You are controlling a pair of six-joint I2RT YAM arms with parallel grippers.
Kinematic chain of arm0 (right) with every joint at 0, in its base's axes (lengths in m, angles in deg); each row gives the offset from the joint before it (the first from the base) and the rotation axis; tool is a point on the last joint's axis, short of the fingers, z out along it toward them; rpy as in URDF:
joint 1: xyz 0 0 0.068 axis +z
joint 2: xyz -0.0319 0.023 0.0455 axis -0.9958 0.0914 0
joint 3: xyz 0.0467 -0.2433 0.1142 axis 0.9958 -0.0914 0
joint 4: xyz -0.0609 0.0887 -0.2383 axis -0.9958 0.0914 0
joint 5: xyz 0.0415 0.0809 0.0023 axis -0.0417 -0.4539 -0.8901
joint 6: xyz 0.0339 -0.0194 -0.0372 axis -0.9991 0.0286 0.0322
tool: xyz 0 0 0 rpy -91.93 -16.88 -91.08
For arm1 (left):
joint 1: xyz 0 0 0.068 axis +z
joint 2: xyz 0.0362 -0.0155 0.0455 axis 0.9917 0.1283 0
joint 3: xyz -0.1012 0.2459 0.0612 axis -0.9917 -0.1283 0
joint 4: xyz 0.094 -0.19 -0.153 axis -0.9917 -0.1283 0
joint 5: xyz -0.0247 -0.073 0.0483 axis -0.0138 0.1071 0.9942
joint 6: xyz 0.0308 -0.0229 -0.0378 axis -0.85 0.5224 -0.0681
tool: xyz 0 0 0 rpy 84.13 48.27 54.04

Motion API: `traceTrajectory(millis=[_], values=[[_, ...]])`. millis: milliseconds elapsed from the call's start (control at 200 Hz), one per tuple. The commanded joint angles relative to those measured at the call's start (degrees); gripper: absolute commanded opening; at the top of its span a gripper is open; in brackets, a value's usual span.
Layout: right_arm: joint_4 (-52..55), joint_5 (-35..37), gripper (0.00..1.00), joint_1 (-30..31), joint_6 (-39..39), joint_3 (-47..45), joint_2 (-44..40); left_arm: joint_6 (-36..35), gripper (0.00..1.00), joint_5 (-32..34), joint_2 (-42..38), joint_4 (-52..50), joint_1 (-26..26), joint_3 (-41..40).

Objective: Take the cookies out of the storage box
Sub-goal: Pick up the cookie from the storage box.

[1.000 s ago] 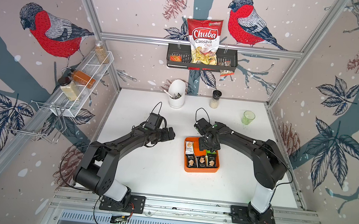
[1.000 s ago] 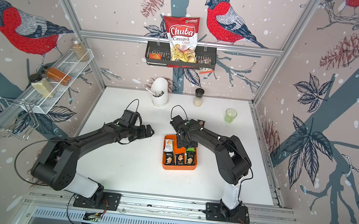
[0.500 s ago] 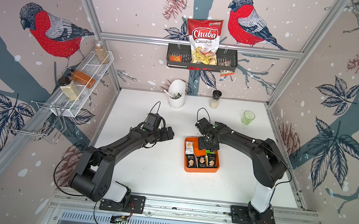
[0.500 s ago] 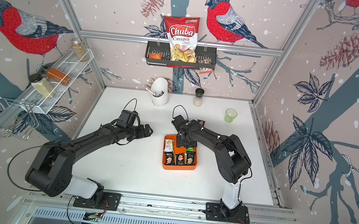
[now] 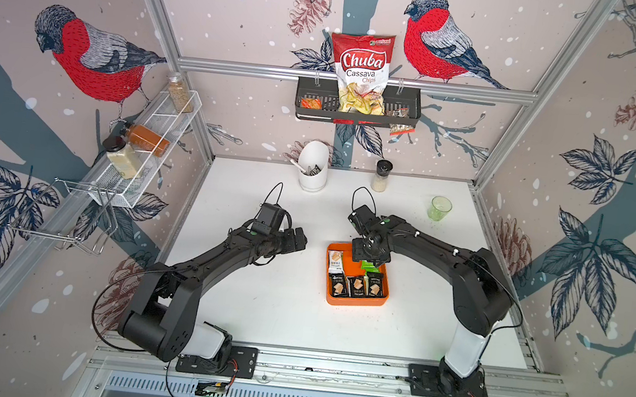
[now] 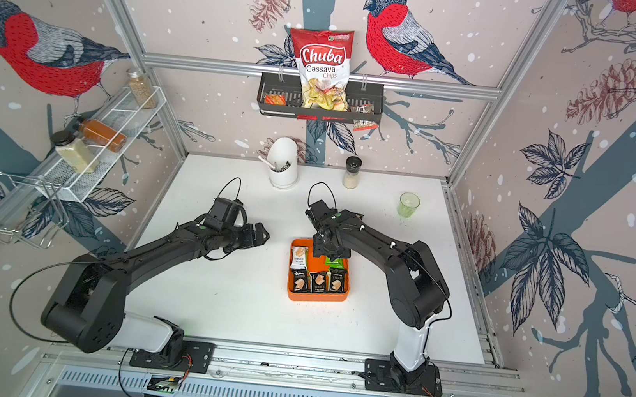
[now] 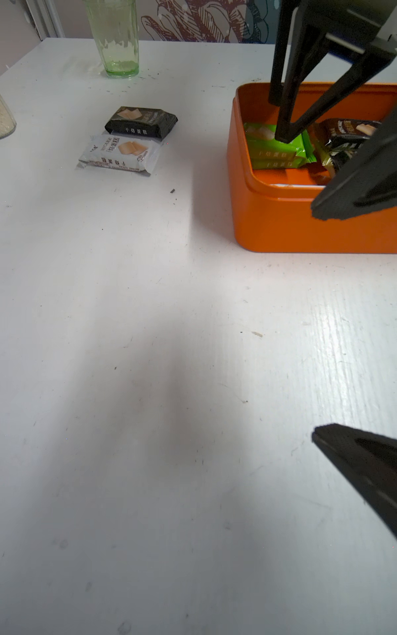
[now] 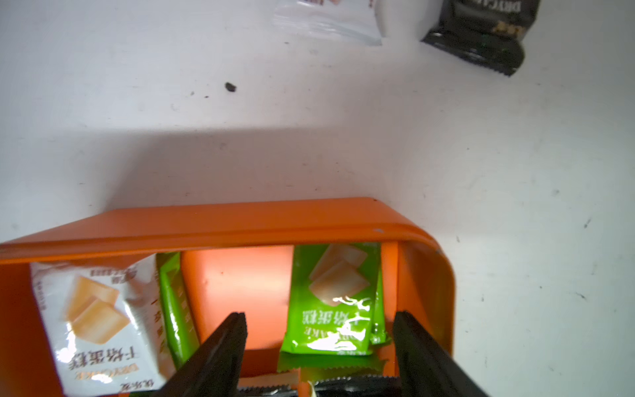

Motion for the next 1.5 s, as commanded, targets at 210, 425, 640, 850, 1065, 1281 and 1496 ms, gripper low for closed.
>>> traceTrajectory(millis=[210,425,640,850,1065,1281,1496], values=[[0.0,0.0,0.73,-1.4,0.0,2.0,2.8,-0.6,0.97,1.0,0.3,0.1,0.1,0.5],[-0.1,-0.6,0.67,-1.4,-0.1,2.7,4.8,-1.1,0.97,1.4,0.4,-0.2,0.1,0.6],[-0.2,-0.8,0.61,-1.3,-0.5,2.4,5.4,-1.1,0.97,1.5,0.3,0.2,0.1,0.2],[-0.3,-0.7,0.58,-1.4,-0.3,2.4,5.7,-1.1,0.97,1.6,0.1,0.2,0.1,0.1],[-0.7,-0.5,0.50,-1.5,-0.1,1.8,6.2,-0.9,0.97,2.0,-0.8,0.1,0.1,-0.6],[-0.4,-1.0,0.44,-1.3,0.1,2.1,4.6,-0.1,0.97,2.2,-1.6,0.0,0.2,-1.1],[-1.7,-4.8,0.44,-1.0,0.4,1.4,0.5,0.6,0.97,1.9,-1.9,0.3,0.1,-1.2]])
